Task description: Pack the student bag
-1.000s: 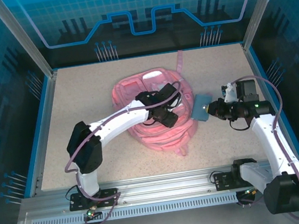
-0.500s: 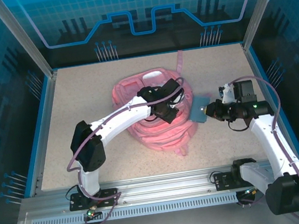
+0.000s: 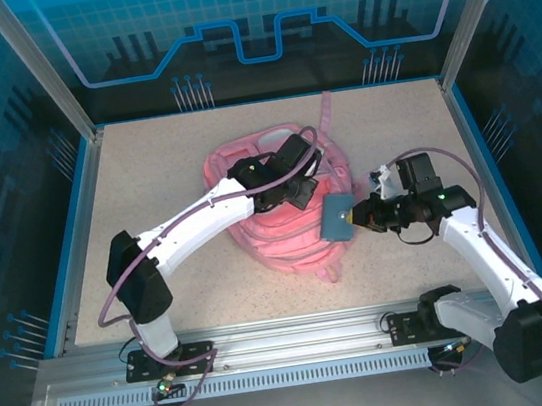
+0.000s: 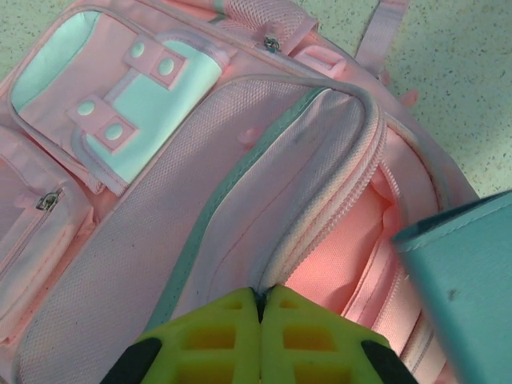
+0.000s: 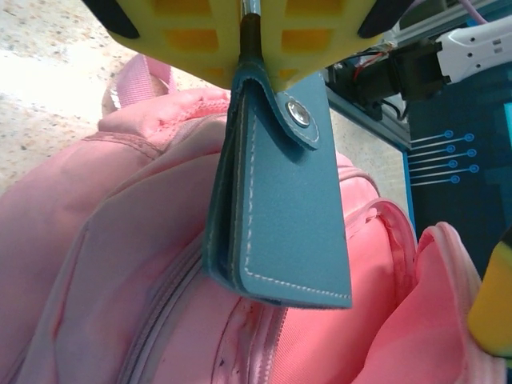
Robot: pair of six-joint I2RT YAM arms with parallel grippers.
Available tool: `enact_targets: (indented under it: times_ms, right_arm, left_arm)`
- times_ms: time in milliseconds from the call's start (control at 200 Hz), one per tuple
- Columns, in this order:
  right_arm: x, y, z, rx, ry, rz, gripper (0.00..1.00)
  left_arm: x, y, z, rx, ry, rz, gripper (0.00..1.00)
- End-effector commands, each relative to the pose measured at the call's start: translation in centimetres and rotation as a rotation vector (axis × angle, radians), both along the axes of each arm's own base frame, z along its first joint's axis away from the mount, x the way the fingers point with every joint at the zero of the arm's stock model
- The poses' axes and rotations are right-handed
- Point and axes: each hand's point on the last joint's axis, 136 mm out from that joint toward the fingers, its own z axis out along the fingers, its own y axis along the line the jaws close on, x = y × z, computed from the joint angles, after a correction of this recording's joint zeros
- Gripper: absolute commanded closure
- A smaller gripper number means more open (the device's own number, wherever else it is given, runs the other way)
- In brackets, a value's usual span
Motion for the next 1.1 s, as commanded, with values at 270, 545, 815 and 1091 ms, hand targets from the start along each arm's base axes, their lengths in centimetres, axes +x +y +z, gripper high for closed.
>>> enact_targets:
  times_ms: [270,545,815,1091]
  right_arm:
    - [4.7,1.7,0.0,0.101,0.133,-0.21,0.89]
    - [7.9,2.8,-0.6,0.131,0.15,-0.343,0.87]
    - [10.2,5.8,-1.3,0.139,0.138,-0.395,0.86]
    - [12.3,9.9,-0.5,0.289,0.128,-0.327,0.76]
  left_arm:
    - [0.8,-1.1,3.8,-0.159,-0.078,0.027,0.96]
    - [0.7,-1.4,3.7,-0.181,-0.068,0.026,0.96]
    - [1.0,-2.0,3.8,-0.249,-0.036,0.033,0.96]
    - [1.5,-1.6,3.7,-0.336,0.025,0.059,0.96]
